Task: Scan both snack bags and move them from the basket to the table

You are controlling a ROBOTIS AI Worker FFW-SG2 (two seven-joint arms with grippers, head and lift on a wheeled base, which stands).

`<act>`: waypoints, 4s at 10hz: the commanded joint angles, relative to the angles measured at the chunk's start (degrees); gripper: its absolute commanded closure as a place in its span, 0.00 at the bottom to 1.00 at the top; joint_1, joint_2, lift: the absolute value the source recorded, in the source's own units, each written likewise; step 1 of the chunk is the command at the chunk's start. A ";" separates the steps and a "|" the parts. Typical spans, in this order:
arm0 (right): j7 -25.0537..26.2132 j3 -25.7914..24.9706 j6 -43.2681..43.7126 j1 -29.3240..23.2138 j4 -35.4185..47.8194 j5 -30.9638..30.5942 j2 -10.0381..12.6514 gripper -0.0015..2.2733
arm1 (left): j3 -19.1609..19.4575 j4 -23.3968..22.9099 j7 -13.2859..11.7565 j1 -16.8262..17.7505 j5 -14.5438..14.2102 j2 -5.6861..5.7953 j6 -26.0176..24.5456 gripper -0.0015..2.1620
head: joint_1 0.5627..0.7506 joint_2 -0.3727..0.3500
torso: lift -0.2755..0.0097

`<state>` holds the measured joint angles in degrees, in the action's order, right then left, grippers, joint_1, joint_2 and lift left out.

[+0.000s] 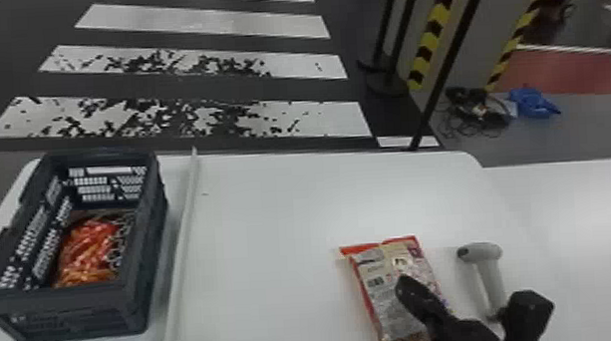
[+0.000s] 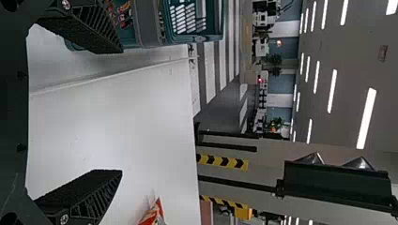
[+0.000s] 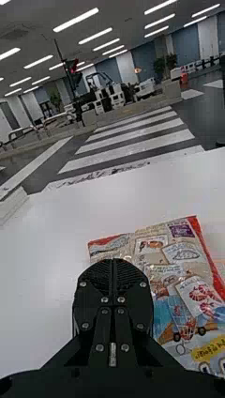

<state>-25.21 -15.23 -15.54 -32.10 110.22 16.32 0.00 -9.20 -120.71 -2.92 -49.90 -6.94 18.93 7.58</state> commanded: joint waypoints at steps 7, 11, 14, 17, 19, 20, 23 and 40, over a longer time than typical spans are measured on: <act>-3.27 -8.50 1.69 -1.65 -0.70 2.14 0.05 0.99 | -0.64 -0.05 -0.34 -0.11 0.26 -0.65 0.54 0.04 | 0.70 0.05 | 0.62; -4.41 -7.98 4.50 -2.09 -3.78 2.14 0.05 0.99 | -0.82 0.04 -0.42 -0.37 0.44 -0.56 1.07 0.04 | 0.70 0.03 | 0.62; -4.50 -6.66 6.96 -2.79 -5.01 1.88 0.05 0.99 | -1.17 0.04 -0.42 -0.55 0.53 -0.39 1.78 0.04 | 0.70 0.03 | 0.62; -4.85 -6.22 8.89 -3.23 -6.33 1.79 0.05 0.99 | -1.17 0.04 -0.42 -1.42 0.70 -0.39 3.53 0.04 | 0.70 0.03 | 0.62; -5.55 -6.22 11.71 -3.23 -8.97 2.05 0.05 0.99 | -1.17 0.04 -0.42 -2.13 0.97 -0.39 4.76 0.04 | 0.70 0.03 | 0.62; -5.55 -5.95 12.41 -3.23 -9.67 2.23 0.05 0.99 | -1.17 -0.05 -0.42 -2.57 1.14 -0.30 5.11 0.04 | 0.70 0.03 | 0.62; -5.55 -5.87 13.11 -3.85 -10.64 2.84 0.05 0.99 | -1.17 -0.14 -0.42 -2.92 1.58 -0.47 5.64 0.04 | 0.70 0.03 | 0.62; -9.16 -19.93 -8.86 2.57 -0.79 -1.02 0.05 0.02 | -1.43 1.35 -0.42 0.77 -1.14 0.05 6.35 0.04 | 0.70 0.03 | 0.62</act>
<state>-34.36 -35.35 -24.39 -30.54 110.85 16.15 -0.03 -10.65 -119.57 -3.34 -49.62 -7.62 18.97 14.17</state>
